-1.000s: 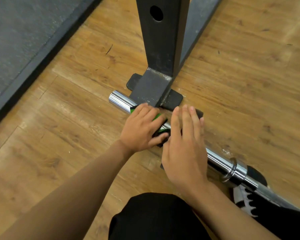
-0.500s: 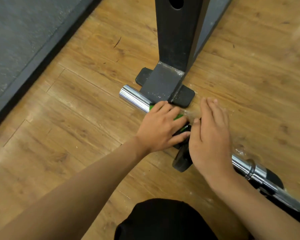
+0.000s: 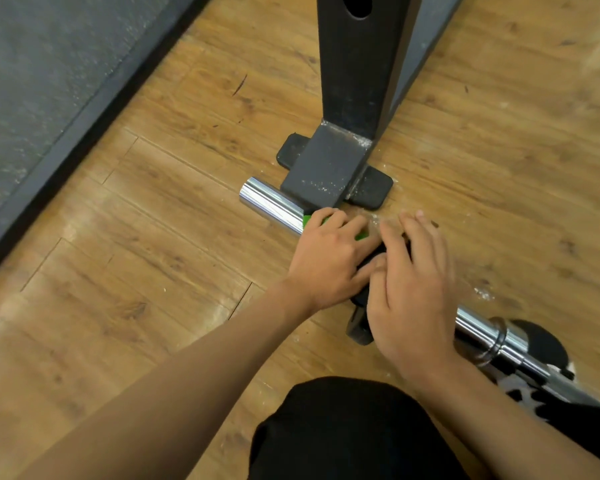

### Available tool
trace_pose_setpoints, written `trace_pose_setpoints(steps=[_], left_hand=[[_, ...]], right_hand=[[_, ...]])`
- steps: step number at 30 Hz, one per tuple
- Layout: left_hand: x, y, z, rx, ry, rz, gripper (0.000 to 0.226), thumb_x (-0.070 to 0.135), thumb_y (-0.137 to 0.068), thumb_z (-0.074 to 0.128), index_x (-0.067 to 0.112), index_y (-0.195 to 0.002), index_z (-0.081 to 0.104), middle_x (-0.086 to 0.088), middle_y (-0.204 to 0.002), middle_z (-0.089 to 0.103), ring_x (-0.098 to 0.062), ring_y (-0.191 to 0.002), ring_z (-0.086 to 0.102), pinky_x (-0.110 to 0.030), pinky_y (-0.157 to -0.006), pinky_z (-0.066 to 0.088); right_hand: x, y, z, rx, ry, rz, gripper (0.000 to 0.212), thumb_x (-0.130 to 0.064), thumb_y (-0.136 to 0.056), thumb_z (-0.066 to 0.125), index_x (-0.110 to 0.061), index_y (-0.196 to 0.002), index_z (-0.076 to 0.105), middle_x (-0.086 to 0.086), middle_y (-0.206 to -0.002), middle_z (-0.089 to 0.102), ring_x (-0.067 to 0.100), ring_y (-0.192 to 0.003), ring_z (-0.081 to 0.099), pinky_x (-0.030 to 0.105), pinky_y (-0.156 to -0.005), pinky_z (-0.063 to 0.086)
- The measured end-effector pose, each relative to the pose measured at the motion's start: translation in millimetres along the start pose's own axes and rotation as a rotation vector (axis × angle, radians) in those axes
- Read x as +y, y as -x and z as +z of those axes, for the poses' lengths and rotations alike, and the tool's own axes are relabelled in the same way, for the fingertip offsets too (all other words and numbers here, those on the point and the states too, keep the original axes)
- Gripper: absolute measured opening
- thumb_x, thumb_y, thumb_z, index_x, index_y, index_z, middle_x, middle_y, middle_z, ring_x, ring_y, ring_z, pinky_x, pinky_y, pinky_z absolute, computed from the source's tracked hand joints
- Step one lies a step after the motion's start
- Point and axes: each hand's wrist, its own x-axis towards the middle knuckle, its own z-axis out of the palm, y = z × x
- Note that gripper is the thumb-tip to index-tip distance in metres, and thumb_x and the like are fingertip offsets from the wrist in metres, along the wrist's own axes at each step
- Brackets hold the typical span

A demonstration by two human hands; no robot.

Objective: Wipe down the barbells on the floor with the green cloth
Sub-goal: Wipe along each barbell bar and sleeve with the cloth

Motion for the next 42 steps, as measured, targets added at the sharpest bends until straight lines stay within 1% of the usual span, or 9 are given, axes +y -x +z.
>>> trace_pose_setpoints(steps=[4,9,13,20,25,31,36,40,42], left_hand=[[0.3,24.4,-15.5,-0.143,-0.007,0.064,0.053,0.049,-0.108,0.027,0.02,-0.123,0.069,-0.006,-0.116,0.063,-0.027,-0.103,0.055,-0.05,-0.105,0.037],[5.0,53.6,-19.9,-0.199,-0.062,0.051,0.048,0.049,-0.11,0.031,0.021,-0.123,0.066,-0.006,-0.123,0.061,-0.03,-0.114,0.054,-0.05,-0.113,0.033],[-0.8,84.1,-21.6,-0.135,-0.071,0.079,0.054,0.053,-0.11,0.03,0.017,-0.131,0.065,-0.008,-0.125,0.061,-0.029,-0.115,0.053,-0.049,-0.112,0.035],[-38.1,101.3,-28.9,-0.097,-0.155,0.005,0.062,0.068,-0.1,0.037,0.013,-0.088,0.064,-0.008,-0.087,0.058,-0.03,-0.08,0.053,-0.045,-0.082,0.043],[-66.8,95.0,-33.0,-0.017,-0.192,-0.191,0.057,0.061,-0.097,0.043,0.013,-0.082,0.07,-0.006,-0.083,0.06,-0.03,-0.079,0.054,-0.046,-0.089,0.04],[23.2,91.7,-1.8,0.028,0.018,-0.032,0.049,0.04,-0.109,0.032,0.013,-0.111,0.072,-0.009,-0.112,0.066,-0.03,-0.107,0.058,-0.05,-0.11,0.034],[-23.8,91.0,-10.0,-0.044,-0.166,0.216,0.057,0.054,-0.108,0.033,0.013,-0.13,0.065,-0.014,-0.124,0.065,-0.034,-0.116,0.06,-0.051,-0.114,0.036],[-73.7,78.2,-17.2,0.016,-0.231,0.047,0.073,0.069,-0.1,0.028,0.011,-0.12,0.068,-0.015,-0.116,0.064,-0.035,-0.109,0.061,-0.053,-0.111,0.037],[-66.2,64.5,-13.0,0.076,-0.202,-0.045,0.07,0.069,-0.095,0.037,0.01,-0.112,0.071,-0.014,-0.111,0.064,-0.036,-0.106,0.061,-0.054,-0.112,0.035]], right_hand=[[-1.4,24.8,-12.7,-0.098,0.184,-0.148,0.055,-0.031,-0.103,0.04,-0.006,-0.151,0.049,0.016,-0.158,0.046,0.032,-0.147,0.04,0.046,-0.112,0.03],[-7.7,-4.9,-15.5,-0.248,0.051,0.249,0.057,-0.037,-0.103,0.047,-0.016,-0.156,0.041,0.009,-0.164,0.035,0.028,-0.153,0.026,0.047,-0.126,0.022],[-22.7,43.8,3.8,-0.109,-0.207,0.2,0.062,-0.028,-0.096,0.049,-0.006,-0.154,0.043,0.013,-0.163,0.035,0.026,-0.157,0.019,0.048,-0.126,0.024],[-41.8,101.4,24.6,0.043,-0.216,-0.057,0.067,-0.022,-0.093,0.051,0.007,-0.152,0.041,0.025,-0.16,0.035,0.036,-0.155,0.024,0.045,-0.127,0.021],[-37.6,91.6,27.6,0.09,-0.298,-0.021,0.067,-0.014,-0.085,0.054,0.009,-0.148,0.047,0.026,-0.155,0.042,0.039,-0.151,0.03,0.042,-0.127,0.02],[-26.5,60.8,21.9,0.04,-0.381,0.104,0.068,-0.021,-0.087,0.049,0.004,-0.151,0.045,0.018,-0.155,0.043,0.032,-0.15,0.03,0.044,-0.124,0.026],[-18.1,49.2,12.7,-0.051,-0.348,0.13,0.072,-0.032,-0.087,0.043,-0.001,-0.152,0.044,0.012,-0.154,0.043,0.027,-0.148,0.031,0.04,-0.12,0.03],[-6.0,20.5,1.3,-0.168,-0.276,0.185,0.069,-0.034,-0.087,0.043,-0.006,-0.15,0.05,0.009,-0.152,0.048,0.024,-0.144,0.033,0.031,-0.118,0.025],[3.5,2.3,-6.6,-0.187,-0.13,0.18,0.064,-0.031,-0.089,0.043,-0.007,-0.147,0.053,0.01,-0.152,0.051,0.027,-0.145,0.033,0.037,-0.12,0.022]])
